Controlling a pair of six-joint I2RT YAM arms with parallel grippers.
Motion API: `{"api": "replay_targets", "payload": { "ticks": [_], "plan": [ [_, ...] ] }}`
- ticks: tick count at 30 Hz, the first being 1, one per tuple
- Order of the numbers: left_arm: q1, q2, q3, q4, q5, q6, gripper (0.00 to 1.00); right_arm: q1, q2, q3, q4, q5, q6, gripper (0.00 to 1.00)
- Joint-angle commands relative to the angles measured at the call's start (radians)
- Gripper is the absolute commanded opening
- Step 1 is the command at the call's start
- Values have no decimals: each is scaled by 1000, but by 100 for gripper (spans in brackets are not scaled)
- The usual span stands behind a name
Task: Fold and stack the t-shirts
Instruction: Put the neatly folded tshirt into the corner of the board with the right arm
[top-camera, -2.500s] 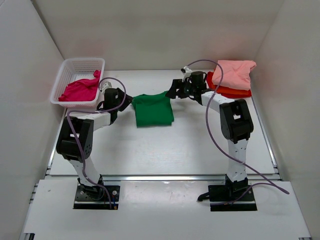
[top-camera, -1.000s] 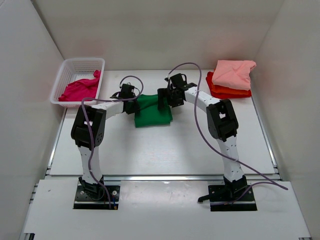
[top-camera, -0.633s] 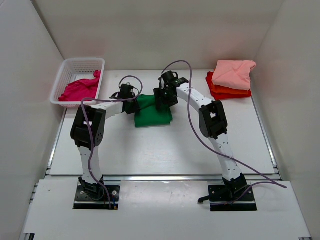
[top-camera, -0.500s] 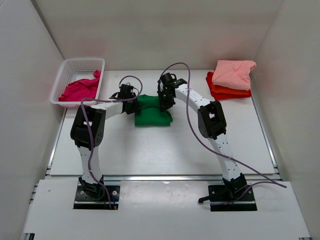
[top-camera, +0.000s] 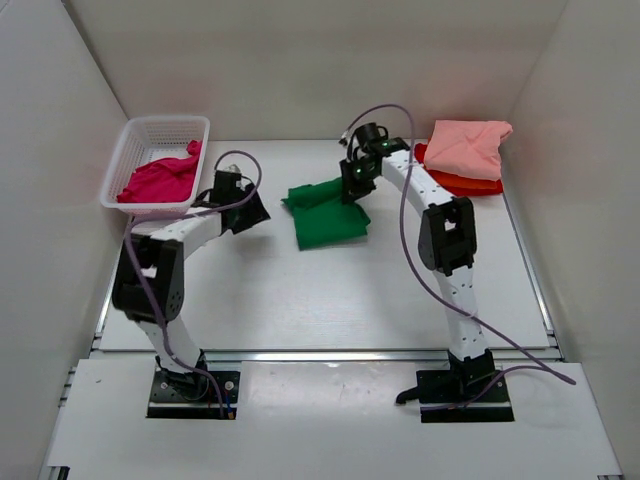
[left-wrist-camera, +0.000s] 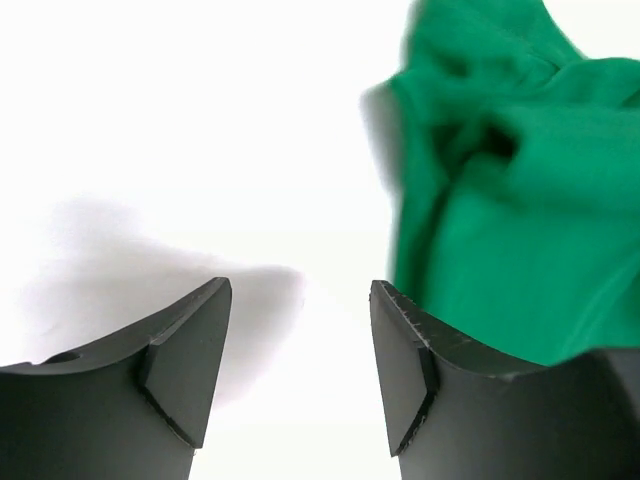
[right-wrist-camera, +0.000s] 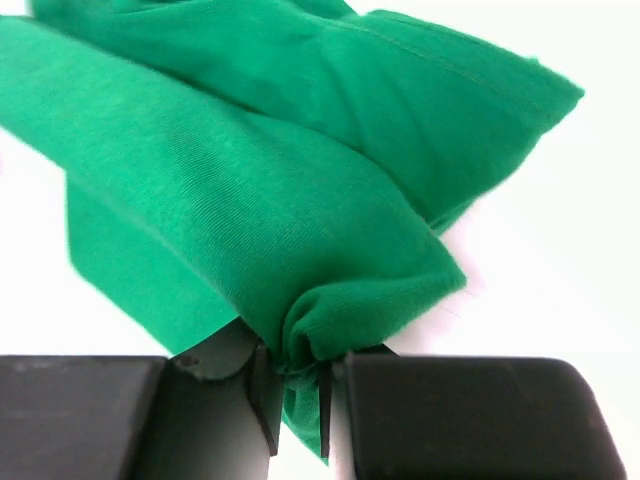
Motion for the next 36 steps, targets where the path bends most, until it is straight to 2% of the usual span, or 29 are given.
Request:
{"api": "replay_targets", "payload": {
  "ticks": [1,4,8,11,14,19,21,29,31,36],
  "plan": [
    [25,-202,-65,7,22,25,68,-46,-161,37,19,10,-85,0],
    [27,-305,-128,23,21,25,68,-69,-235,-15,79,99,-170,0],
    [25,-409,-205,27,16,29,68,-137,-340,-144,227,153,-204,0],
    [16,-466,-248,52,21,17,68,-205,-367,-169,289,166,-225,0],
    [15,-503,-269,76,25,11,67,-282,-323,-100,276,160,-274,0],
    [-2,-518,-276,83,28,19,68,-397,-201,136,180,135,-380,0],
    [-8,-523,-295,93,38,13,67,-472,-221,98,217,68,-373,0],
    [-22,-512,-331,107,44,14,68,-501,-267,74,323,-86,-405,0],
    [-19,-512,-332,106,48,11,67,-486,-298,51,419,-71,-415,0],
    [-30,-526,-357,104,35,22,67,-487,-290,118,513,-84,-414,0]
  ]
}}
